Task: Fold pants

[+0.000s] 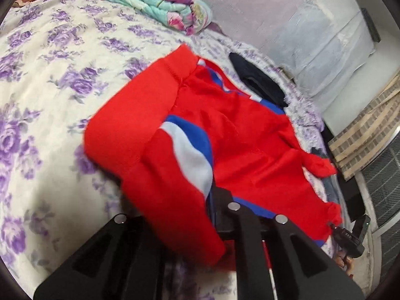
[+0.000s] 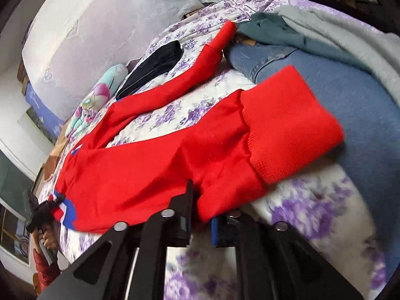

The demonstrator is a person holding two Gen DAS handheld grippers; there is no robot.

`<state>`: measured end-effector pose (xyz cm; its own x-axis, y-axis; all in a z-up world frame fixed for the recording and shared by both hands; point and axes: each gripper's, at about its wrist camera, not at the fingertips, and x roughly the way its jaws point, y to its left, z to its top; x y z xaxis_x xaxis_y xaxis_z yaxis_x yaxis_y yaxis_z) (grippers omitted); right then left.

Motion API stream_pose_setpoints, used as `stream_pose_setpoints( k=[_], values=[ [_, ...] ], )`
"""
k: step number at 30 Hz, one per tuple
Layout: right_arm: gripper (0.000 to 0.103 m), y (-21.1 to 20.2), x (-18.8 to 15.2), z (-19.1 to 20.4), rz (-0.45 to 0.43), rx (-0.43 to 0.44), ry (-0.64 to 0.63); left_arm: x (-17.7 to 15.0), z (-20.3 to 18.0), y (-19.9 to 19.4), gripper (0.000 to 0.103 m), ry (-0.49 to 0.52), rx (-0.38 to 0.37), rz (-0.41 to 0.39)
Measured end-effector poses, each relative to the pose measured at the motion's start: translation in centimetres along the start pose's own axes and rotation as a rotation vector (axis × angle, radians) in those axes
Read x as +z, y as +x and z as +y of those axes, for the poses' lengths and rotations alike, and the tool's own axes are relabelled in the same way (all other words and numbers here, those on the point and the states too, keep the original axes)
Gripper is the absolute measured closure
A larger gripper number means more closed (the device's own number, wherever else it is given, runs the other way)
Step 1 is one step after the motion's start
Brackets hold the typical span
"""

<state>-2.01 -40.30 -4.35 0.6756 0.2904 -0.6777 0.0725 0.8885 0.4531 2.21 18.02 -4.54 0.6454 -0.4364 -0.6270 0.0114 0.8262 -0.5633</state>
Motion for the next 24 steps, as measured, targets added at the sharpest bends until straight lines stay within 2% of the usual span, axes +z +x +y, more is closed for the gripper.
stream_pose_setpoints(
  k=[1,2,3,4,6,8,9,11,12,13,15,16,18,19,20,22,24],
  values=[
    [0.077,-1.0,0.1,-0.2,-0.011,-0.029,-0.003,0.1,0.1,-0.8,0.089,-0.007,-0.003,-0.006],
    [0.075,-1.8,0.2,-0.4,-0.027,-0.058,-0.008,0.0,0.2,-1.4,0.085,-0.008,-0.009,-0.011],
    [0.075,-2.7,0.3,-0.6,-0.048,-0.088,-0.013,0.0,0.2,-2.0,0.072,-0.004,-0.003,-0.018],
    [0.069,-3.5,0.3,-1.1,-0.066,-0.108,-0.006,-0.1,0.2,-2.7,0.068,0.007,0.031,-0.041],
    [0.066,-6.0,0.1,-1.7,-0.166,-0.256,0.007,-0.6,0.4,-4.2,0.062,0.041,0.105,-0.079],
    [0.066,-8.2,0.1,-0.8,-0.265,-0.381,-0.054,-0.8,0.8,-5.7,0.055,0.058,0.194,-0.122],
    [0.065,-8.9,0.1,-0.3,-0.299,-0.395,-0.065,-0.8,0.8,-6.3,0.05,0.056,0.227,-0.144],
    [0.056,-9.5,0.5,1.2,-0.326,-0.357,-0.11,-0.1,0.3,-7.1,0.049,0.047,0.239,-0.171],
    [0.052,-9.0,0.8,2.3,-0.308,-0.312,-0.147,0.6,-0.4,-7.2,0.049,0.057,0.228,-0.182],
    [0.044,-7.9,1.1,3.4,-0.275,-0.259,-0.183,0.9,-1.1,-7.2,0.049,0.073,0.212,-0.188],
    [0.038,-5.5,1.3,4.3,-0.2,-0.208,-0.201,1.6,-3.2,-6.8,0.048,0.119,0.172,-0.197],
    [0.038,-4.1,1.3,4.4,-0.147,-0.185,-0.207,2.0,-4.7,-6.0,0.046,0.154,0.14,-0.195],
    [0.04,0.2,1.6,3.2,-0.006,-0.193,-0.187,2.6,-6.5,-4.1,0.027,0.199,0.12,-0.166],
    [0.046,1.4,1.7,2.5,0.027,-0.207,-0.159,3.2,-7.0,-2.6,0.027,0.215,0.137,-0.149],
    [0.051,1.8,2.0,1.9,0.009,-0.205,-0.136,3.8,-7.1,-1.2,0.027,0.214,0.173,-0.133],
    [0.056,1.3,2.5,2.6,0.022,-0.233,-0.141,5.3,-5.7,1.3,0.028,0.172,0.226,-0.068],
    [0.056,-0.1,3.6,3.6,-0.014,-0.207,-0.154,7.5,-4.0,2.2,0.03,0.084,0.188,-0.045]
  ],
)
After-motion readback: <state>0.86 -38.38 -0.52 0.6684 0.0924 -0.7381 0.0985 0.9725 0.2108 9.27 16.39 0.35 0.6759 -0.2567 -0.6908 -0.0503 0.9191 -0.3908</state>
